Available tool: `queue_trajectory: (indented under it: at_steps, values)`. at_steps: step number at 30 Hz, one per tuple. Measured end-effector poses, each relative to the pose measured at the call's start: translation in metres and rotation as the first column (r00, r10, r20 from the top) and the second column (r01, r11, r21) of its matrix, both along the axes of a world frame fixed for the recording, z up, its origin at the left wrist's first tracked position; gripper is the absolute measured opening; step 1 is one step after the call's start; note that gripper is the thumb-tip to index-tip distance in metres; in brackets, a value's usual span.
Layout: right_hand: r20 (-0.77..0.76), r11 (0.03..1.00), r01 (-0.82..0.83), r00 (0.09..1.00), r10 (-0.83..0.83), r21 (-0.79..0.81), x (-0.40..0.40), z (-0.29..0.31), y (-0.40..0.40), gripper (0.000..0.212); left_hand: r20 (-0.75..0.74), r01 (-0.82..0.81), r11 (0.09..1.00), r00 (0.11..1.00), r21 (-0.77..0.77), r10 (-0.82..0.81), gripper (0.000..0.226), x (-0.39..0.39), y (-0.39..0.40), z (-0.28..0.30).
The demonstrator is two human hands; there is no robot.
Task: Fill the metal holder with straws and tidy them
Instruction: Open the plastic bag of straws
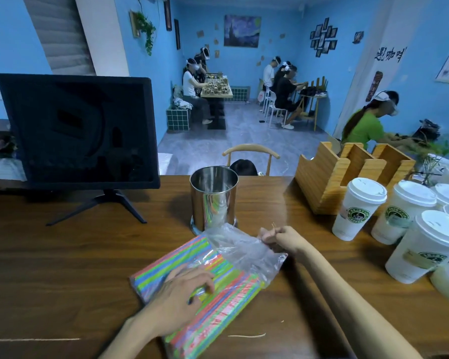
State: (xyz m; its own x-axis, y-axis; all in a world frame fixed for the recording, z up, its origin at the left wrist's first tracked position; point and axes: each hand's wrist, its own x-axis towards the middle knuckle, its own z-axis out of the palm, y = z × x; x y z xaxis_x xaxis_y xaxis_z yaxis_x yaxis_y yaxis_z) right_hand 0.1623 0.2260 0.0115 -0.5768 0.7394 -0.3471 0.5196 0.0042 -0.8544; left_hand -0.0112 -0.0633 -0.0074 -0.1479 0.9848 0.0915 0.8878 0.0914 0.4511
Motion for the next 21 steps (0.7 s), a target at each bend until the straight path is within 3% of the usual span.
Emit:
queue_trajectory:
  at_steps: [2,6,8,10,13,17,21]
  values:
    - [-0.045,0.99,0.011,0.999,-0.017,-0.141,0.008,-0.002,-0.009,0.013,0.032,-0.012,0.999,0.999,-0.047,0.013,0.043,-0.013,-0.004,0.006]
    - [-0.151,0.953,-0.03,0.988,-0.017,-0.303,0.018,-0.009,-0.024,0.009,0.012,-0.05,0.991,0.999,-0.124,0.052,0.044,-0.036,0.001,0.025]
    - [-0.207,0.943,-0.013,0.977,-0.06,-0.334,0.017,-0.014,-0.026,0.014,-0.044,-0.092,0.993,0.995,-0.078,0.089,0.031,-0.027,0.022,0.04]
    - [-0.257,0.933,0.015,0.96,-0.114,-0.359,0.015,-0.015,-0.028,0.019,-0.056,-0.091,0.993,0.994,0.07,0.095,0.023,-0.006,0.053,0.052]
    - [-0.308,0.922,0.034,0.937,-0.163,-0.386,0.011,-0.014,-0.031,0.019,-0.162,-0.03,0.972,0.984,0.231,0.069,0.026,0.021,0.1,0.054]
    - [-0.336,0.93,0.039,0.926,-0.171,-0.366,0.011,-0.009,-0.039,0.016,-0.281,-0.023,0.978,0.956,0.209,0.082,0.032,0.032,0.134,0.046]
    - [-0.341,0.934,0.036,0.925,-0.165,-0.356,0.011,-0.012,-0.042,0.018,-0.29,-0.108,0.972,0.943,0.207,0.166,0.022,0.034,0.142,0.04]
